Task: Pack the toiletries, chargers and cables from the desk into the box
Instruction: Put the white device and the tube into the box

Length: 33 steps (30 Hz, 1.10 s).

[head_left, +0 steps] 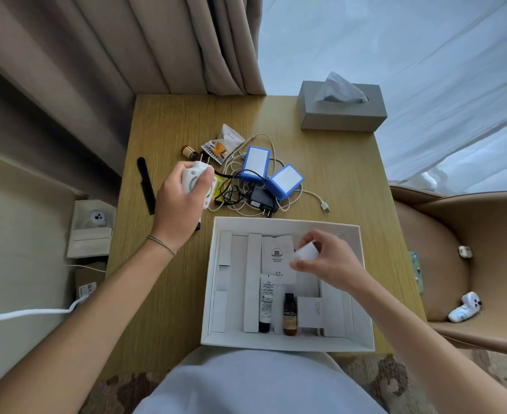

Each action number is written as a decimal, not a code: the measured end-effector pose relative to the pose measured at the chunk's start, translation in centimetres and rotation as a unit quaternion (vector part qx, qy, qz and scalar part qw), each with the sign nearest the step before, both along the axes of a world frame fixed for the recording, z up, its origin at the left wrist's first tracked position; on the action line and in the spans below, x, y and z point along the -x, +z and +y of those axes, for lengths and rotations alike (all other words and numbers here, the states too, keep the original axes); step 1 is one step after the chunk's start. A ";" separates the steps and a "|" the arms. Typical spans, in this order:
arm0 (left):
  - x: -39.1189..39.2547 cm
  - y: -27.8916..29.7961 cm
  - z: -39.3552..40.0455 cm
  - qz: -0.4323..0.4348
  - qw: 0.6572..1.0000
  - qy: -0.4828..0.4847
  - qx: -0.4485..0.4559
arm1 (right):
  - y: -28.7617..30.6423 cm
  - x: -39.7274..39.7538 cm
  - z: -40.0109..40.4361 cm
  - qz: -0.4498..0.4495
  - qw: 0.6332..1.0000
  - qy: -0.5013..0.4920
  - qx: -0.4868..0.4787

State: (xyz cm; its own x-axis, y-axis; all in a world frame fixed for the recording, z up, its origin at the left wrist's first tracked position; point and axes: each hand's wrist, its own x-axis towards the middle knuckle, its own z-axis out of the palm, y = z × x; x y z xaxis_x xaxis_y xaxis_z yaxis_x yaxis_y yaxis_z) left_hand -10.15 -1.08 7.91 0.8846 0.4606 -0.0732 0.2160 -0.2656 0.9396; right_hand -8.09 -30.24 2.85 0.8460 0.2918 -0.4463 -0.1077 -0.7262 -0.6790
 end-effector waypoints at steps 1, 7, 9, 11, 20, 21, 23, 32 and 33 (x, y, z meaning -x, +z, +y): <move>0.1 0.6 -0.6 0.000 1.000 -0.010 0.005 | -0.5 -0.1 -0.2 -0.012 0.999 0.014 0.035; 1.7 2.9 -4.8 0.038 0.993 -0.107 0.015 | -2.6 -0.6 -0.7 -0.069 0.968 0.165 0.176; 2.2 2.9 -6.0 0.051 0.989 -0.141 0.016 | -2.9 -0.6 -0.8 -0.067 0.955 0.218 0.190; 2.7 2.4 -7.0 0.070 0.984 -0.166 0.012 | -3.0 -0.9 -0.8 -0.052 0.942 0.271 0.194; 4.1 -3.0 -10.2 0.243 0.923 -0.288 -0.079 | -3.1 -1.3 -0.5 -0.004 0.896 0.382 0.224; 4.1 -3.5 -10.5 0.248 0.921 -0.290 -0.074 | -3.2 -1.3 -0.5 -0.006 0.892 0.394 0.224; 4.0 -4.6 -10.8 0.253 0.924 -0.282 -0.057 | -3.3 -1.2 -0.5 -0.013 0.884 0.410 0.226; 2.4 -8.1 -12.1 0.265 0.915 -0.273 -0.134 | -2.9 -0.6 -1.0 -0.107 0.900 0.368 0.207; 2.1 -8.4 -12.4 0.266 0.912 -0.277 -0.141 | -2.8 -0.6 -1.3 -0.126 0.904 0.355 0.202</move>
